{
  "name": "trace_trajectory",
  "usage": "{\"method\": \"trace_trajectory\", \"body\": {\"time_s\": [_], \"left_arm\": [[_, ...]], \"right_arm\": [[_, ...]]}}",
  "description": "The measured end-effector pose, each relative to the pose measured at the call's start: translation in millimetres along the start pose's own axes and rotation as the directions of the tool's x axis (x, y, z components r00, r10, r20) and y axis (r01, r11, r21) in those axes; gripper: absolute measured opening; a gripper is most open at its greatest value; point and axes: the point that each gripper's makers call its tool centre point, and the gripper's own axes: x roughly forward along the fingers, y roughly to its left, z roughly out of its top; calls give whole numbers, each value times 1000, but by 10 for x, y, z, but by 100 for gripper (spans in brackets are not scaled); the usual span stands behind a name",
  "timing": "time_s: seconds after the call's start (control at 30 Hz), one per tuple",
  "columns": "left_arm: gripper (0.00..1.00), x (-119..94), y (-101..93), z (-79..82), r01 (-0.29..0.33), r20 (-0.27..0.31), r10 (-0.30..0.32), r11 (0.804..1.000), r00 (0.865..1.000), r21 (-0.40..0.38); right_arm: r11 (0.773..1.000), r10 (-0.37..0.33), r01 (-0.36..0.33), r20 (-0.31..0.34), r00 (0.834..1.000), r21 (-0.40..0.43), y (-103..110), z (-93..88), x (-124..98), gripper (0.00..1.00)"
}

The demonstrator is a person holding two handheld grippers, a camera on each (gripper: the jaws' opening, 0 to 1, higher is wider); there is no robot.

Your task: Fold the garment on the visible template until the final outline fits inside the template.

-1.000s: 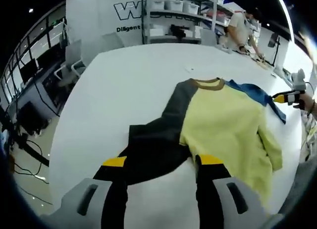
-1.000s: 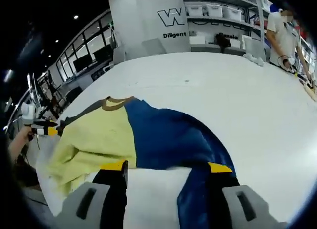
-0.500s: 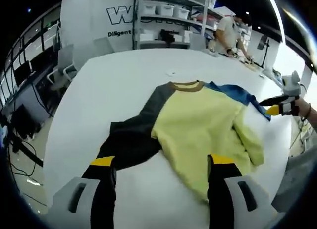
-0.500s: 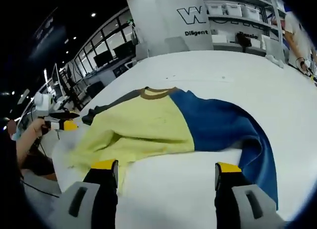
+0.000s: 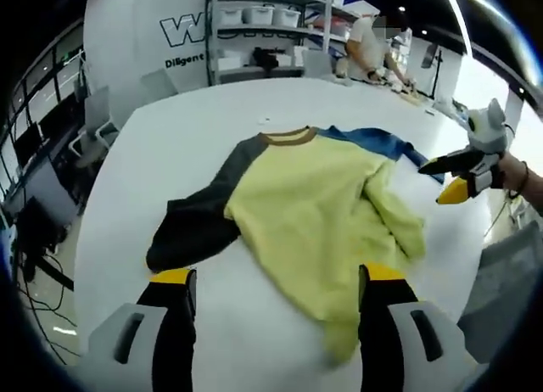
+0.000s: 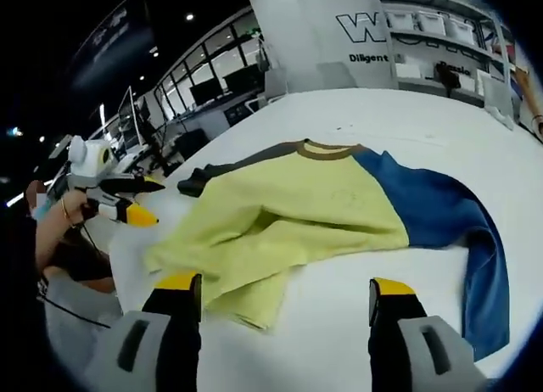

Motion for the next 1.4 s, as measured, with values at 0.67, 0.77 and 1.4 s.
{"method": "trace_trajectory", "body": {"time_s": [0.67,0.77,1.4], "left_arm": [[71,-169,-316,-429,17,-59,-20,999,998,-47],[65,-187,-353,-537,20,-86,-26,998,996,-66],[13,-119,-545,-765,90,-134,-97,995,986,-52]], "right_arm": [[994,111,-111,-19,994,-13,707,-218,173,50],[993,120,-120,-25,992,1,788,-266,225,46],[996,73,-69,-80,994,49,723,-457,321,5]]}}
